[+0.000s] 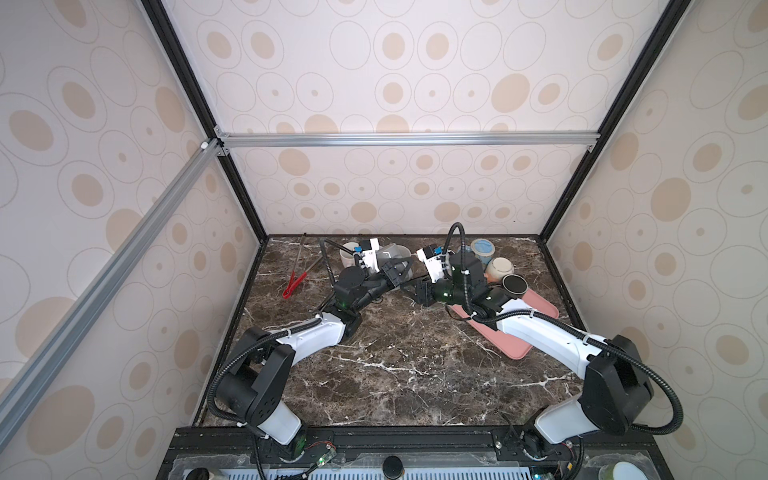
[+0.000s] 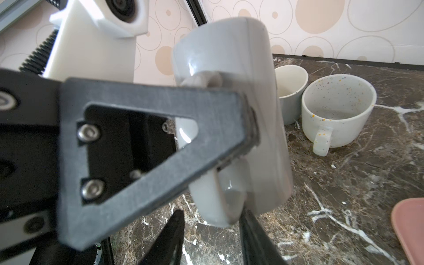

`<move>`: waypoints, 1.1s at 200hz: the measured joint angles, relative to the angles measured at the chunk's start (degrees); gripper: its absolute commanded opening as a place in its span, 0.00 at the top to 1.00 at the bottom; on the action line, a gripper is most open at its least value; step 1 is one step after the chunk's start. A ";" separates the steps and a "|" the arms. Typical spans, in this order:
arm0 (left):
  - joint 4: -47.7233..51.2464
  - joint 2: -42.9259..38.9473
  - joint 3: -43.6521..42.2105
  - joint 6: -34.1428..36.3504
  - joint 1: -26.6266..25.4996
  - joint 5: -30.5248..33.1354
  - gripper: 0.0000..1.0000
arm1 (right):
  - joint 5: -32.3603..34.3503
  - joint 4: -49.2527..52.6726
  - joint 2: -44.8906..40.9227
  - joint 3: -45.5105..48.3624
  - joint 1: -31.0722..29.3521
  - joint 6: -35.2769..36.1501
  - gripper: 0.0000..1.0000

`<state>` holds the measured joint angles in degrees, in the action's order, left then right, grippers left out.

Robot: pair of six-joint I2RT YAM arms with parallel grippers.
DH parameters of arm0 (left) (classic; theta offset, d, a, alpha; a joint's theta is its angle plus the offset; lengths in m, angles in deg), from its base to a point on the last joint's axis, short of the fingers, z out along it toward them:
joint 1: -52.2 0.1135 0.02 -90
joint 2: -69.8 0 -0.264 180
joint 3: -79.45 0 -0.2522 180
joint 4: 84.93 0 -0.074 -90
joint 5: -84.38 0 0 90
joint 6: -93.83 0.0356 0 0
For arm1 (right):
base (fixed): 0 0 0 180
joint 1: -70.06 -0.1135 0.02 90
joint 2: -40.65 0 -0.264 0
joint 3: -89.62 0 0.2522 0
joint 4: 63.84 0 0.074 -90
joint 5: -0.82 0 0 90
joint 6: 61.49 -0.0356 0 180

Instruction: Turn the mug right side up

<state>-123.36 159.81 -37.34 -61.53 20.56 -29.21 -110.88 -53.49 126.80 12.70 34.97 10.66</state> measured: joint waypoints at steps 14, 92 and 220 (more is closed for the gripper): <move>0.07 0.00 -0.02 -0.02 -0.04 0.33 1.00 | 0.59 -0.04 0.13 -0.09 -0.15 0.39 0.63; 2.14 -2.32 -1.01 0.42 -0.09 2.12 1.00 | 7.04 0.07 -0.09 -0.33 -3.23 3.96 0.60; 41.35 2.45 19.96 30.05 -1.20 -8.90 1.00 | 12.00 -2.01 -10.82 13.55 -3.06 -7.19 0.55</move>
<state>-82.00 162.26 -17.38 -31.48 19.36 -38.11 -98.88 -55.51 115.98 26.26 31.91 3.47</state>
